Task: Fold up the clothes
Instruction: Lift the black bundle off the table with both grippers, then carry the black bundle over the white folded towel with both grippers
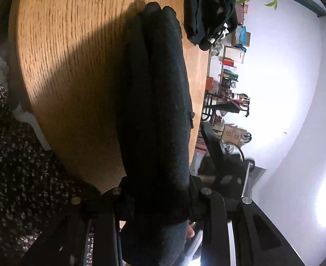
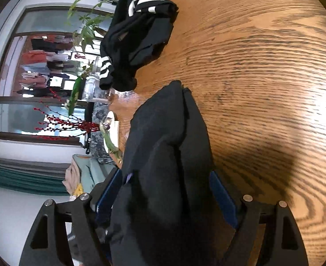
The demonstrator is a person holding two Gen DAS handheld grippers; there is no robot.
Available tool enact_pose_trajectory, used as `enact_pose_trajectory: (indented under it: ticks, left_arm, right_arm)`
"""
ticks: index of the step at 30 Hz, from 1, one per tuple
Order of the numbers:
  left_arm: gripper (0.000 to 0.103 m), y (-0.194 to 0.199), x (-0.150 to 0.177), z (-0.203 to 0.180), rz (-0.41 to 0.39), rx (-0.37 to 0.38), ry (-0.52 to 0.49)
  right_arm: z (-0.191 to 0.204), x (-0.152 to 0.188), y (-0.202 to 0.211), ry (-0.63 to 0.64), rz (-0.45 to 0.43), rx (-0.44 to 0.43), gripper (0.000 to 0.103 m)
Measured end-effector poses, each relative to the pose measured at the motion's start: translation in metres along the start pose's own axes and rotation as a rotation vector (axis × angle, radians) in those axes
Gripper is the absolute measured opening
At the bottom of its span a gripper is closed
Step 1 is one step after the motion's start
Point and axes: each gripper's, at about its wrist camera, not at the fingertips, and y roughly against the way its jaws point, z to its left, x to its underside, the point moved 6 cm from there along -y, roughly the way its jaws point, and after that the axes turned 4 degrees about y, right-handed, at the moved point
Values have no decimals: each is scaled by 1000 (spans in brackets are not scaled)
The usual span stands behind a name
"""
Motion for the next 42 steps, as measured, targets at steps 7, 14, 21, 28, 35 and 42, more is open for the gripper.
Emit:
enact_pose_trajectory:
  ticks: [7, 14, 21, 28, 35, 42]
  left_arm:
    - [32, 7, -1, 6, 25, 13, -6]
    - [32, 12, 4, 1, -5, -29, -94]
    - [32, -5, 46, -42, -74, -215, -434]
    - [32, -50, 132, -101, -8, -220, -716]
    - [32, -109, 256, -142, 211, -129, -956]
    - [32, -170, 386, -151, 460, -48, -1118]
  right_arm:
    - [-3, -13, -23, -7, 50, -9, 84]
    - [-4, -16, -27, 38, 49, -24, 45]
    - [13, 2, 17, 196, -104, 50, 28]
    - [20, 28, 139, 280, -391, 188, 27]
    - [-3, 85, 304, 221, -696, 305, 27]
    - [-40, 163, 442, 124, -938, 463, 27]
